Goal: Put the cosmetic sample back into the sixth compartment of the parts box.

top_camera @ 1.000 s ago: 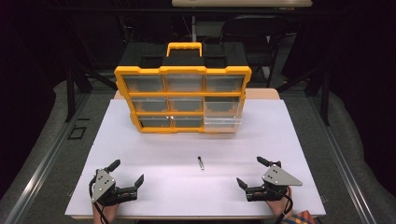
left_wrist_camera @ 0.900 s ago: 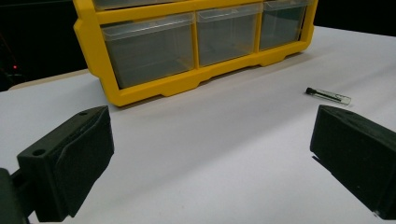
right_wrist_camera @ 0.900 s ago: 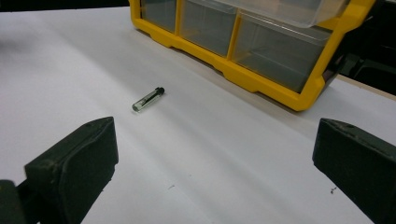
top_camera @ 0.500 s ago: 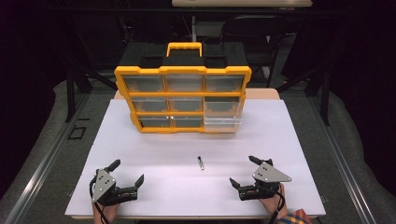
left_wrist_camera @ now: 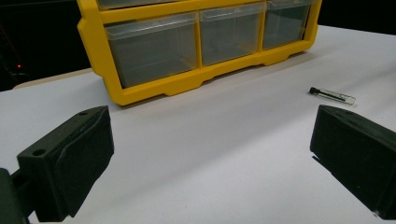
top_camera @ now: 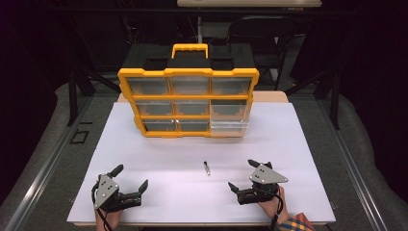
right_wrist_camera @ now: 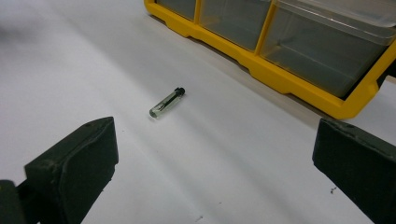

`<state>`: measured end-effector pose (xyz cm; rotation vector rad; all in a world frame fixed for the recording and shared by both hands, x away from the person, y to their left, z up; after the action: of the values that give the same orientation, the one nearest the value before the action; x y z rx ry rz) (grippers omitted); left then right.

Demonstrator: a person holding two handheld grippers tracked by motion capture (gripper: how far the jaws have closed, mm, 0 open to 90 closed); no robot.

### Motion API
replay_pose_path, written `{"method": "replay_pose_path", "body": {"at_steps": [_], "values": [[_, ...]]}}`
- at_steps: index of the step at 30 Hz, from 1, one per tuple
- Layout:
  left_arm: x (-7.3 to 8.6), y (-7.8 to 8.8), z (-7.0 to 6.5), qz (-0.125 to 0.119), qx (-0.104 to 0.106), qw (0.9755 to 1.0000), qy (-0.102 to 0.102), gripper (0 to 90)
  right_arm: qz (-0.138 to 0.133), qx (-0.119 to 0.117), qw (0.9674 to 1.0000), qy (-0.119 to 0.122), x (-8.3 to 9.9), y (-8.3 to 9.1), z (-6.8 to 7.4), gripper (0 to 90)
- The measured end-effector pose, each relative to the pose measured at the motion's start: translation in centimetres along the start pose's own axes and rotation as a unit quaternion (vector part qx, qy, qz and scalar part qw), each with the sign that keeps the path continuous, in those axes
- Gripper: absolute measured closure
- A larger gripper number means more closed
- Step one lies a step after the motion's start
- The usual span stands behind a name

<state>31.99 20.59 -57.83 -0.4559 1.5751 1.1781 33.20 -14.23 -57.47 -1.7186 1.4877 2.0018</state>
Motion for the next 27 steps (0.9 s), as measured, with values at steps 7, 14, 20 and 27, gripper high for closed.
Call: {"method": "replay_pose_path", "body": {"at_steps": [7, 14, 20, 27], "values": [[0.0, 0.0, 0.0, 0.001, 0.0, 1.0, -0.001, 0.0, 0.014, -0.007, 0.9999, -0.003, -0.3, -0.9, 0.6, 0.0], [0.0, -0.1, -0.1, 0.002, 0.0, 1.0, 0.0, 0.0, 0.025, -0.011, 0.9996, -0.006, -0.5, -1.7, 1.0, 0.0], [0.0, -0.1, 0.1, 0.001, 0.001, 1.0, 0.001, 0.0, 0.034, -0.015, 0.9993, -0.005, -0.6, -2.3, 1.4, 0.0], [0.0, 0.0, 0.0, 0.001, 0.0, 1.0, 0.0, 0.0, 0.051, -0.022, 0.9984, -0.01, -0.7, -3.3, 1.9, 0.0]]}}
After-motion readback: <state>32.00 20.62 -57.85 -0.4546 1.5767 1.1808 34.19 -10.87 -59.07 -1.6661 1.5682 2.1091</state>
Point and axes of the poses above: each handheld gripper's, and its own axes: y roughly backward along the jaws, x roughly out of its underside, z roughly to its left, the point moved 9 cm from there along -y, roughly forward along the jaws, and after that the axes turned 12 degrees about z, right-handed, at the moved point
